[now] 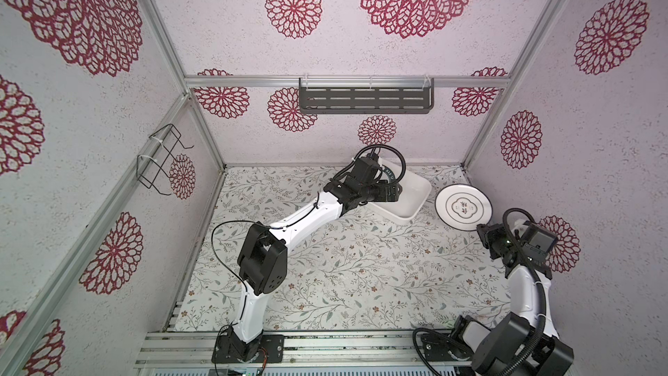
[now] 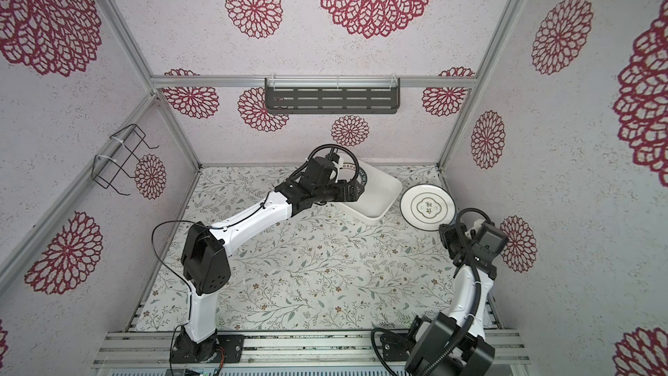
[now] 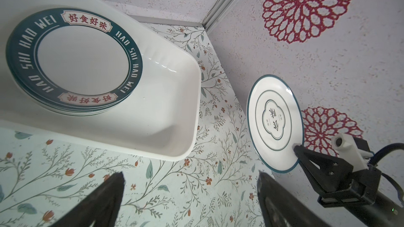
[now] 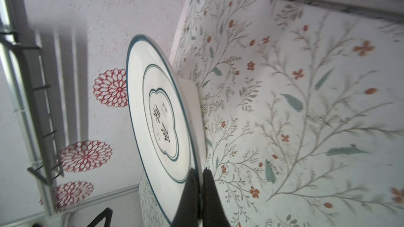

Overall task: Place the plates into the plastic bin on the countertop
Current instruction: Place the plate in the plastic bin.

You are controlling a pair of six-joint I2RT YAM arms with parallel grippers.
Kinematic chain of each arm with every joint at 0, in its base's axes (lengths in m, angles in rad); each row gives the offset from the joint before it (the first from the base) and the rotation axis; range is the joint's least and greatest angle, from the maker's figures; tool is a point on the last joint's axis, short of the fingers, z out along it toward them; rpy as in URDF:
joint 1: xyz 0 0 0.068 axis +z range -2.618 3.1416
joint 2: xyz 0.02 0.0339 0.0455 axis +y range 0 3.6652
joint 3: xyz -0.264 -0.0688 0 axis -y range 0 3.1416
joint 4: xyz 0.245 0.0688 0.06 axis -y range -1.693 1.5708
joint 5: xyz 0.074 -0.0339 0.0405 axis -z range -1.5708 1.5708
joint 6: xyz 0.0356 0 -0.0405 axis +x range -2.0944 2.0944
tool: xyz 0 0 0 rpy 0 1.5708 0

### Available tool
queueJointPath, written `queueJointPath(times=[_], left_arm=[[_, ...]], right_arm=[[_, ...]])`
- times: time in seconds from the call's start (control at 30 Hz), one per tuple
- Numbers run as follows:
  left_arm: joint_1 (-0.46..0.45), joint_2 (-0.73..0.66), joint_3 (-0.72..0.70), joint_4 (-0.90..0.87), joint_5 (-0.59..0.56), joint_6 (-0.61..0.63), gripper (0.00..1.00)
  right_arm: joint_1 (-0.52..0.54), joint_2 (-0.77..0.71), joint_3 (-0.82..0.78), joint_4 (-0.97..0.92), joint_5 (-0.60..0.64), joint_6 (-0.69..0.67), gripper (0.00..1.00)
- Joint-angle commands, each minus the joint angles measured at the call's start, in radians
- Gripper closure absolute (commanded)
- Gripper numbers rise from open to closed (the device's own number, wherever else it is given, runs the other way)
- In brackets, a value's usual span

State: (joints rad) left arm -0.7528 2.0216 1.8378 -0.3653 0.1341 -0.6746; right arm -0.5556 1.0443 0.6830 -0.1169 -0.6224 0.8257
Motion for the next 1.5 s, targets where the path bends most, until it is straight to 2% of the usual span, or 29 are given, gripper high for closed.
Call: queueJointPath(times=[0.0,0.23,0.5,0.57,0.67,1.07,1.2,1.3,1.33,1.4,1.47], left_arm=[[0.019,-0.094,-0.035,0.037,0.017,-0.019,0.03],[0.056,-0.128,-0.081,0.066,0.065,-0.031,0.03],[0.098,-0.130,-0.084,0.102,0.177,-0.040,0.00],[0.102,-0.126,-0.079,0.102,0.192,-0.042,0.03],[0.105,-0.117,-0.076,0.103,0.212,-0.053,0.11],[0.105,-0.142,-0.183,0.242,0.212,-0.141,0.64],[0.106,-0.149,-0.204,0.268,0.203,-0.157,0.77],[0.106,-0.152,-0.206,0.266,0.195,-0.160,0.80],[0.106,-0.152,-0.206,0.264,0.193,-0.161,0.81],[0.107,-0.151,-0.203,0.259,0.184,-0.162,0.83],[0.109,-0.149,-0.198,0.253,0.175,-0.162,0.84]], right_arm=[[0.098,-0.001,0.061,0.183,-0.082,0.048,1.00],[0.287,0.038,0.065,0.372,-0.078,0.132,1.00],[0.422,0.060,0.093,0.389,-0.023,0.106,1.00],[0.447,0.068,0.094,0.402,-0.022,0.105,1.00],[0.480,0.080,0.102,0.418,-0.027,0.104,1.00],[0.523,0.106,0.120,0.424,-0.048,0.091,1.00],[0.526,0.122,0.126,0.426,-0.052,0.090,1.00],[0.529,0.135,0.133,0.432,-0.053,0.091,0.99],[0.531,0.139,0.136,0.434,-0.054,0.091,0.96],[0.533,0.148,0.143,0.436,-0.051,0.089,0.74],[0.533,0.158,0.149,0.438,-0.048,0.089,0.63]])
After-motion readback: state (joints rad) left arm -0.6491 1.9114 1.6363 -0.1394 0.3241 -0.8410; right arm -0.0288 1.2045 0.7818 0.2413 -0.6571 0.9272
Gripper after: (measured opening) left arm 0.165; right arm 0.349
